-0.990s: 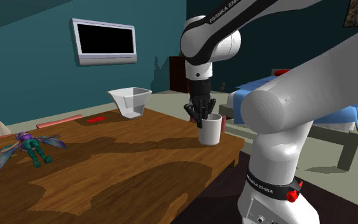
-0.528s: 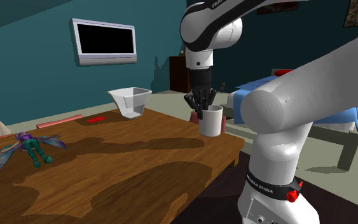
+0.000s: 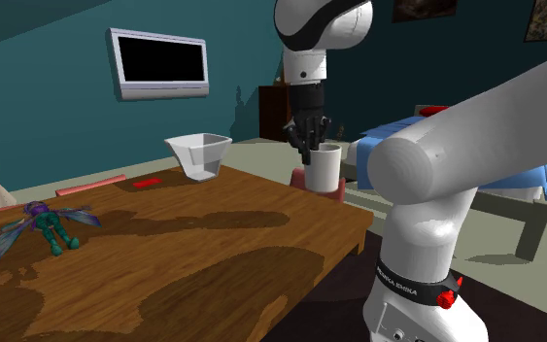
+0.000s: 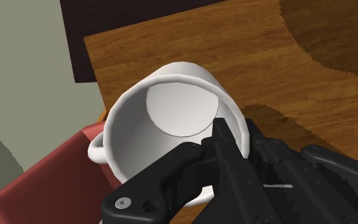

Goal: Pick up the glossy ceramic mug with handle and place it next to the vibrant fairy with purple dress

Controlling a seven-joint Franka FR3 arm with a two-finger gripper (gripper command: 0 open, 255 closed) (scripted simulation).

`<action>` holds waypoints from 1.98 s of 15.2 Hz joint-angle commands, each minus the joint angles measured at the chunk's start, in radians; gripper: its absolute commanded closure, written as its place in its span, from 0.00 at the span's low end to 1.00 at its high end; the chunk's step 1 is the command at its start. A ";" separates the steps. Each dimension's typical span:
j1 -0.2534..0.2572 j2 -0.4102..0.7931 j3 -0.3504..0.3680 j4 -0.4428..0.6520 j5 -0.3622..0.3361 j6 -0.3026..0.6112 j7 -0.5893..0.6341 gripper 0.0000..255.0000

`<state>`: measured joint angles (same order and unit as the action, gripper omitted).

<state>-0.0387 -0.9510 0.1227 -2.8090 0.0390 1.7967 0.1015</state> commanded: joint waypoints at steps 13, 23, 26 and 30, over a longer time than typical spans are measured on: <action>-0.009 0.001 -0.015 0.190 -0.014 -0.189 -0.009 1.00; 0.045 0.068 0.130 0.296 0.103 -0.224 0.136 1.00; 0.064 0.113 0.203 0.336 0.154 -0.213 0.209 1.00; 0.079 0.189 0.300 0.405 0.209 -0.193 0.304 1.00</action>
<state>0.0371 -0.7884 0.3935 -2.4241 0.2327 1.5926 0.3771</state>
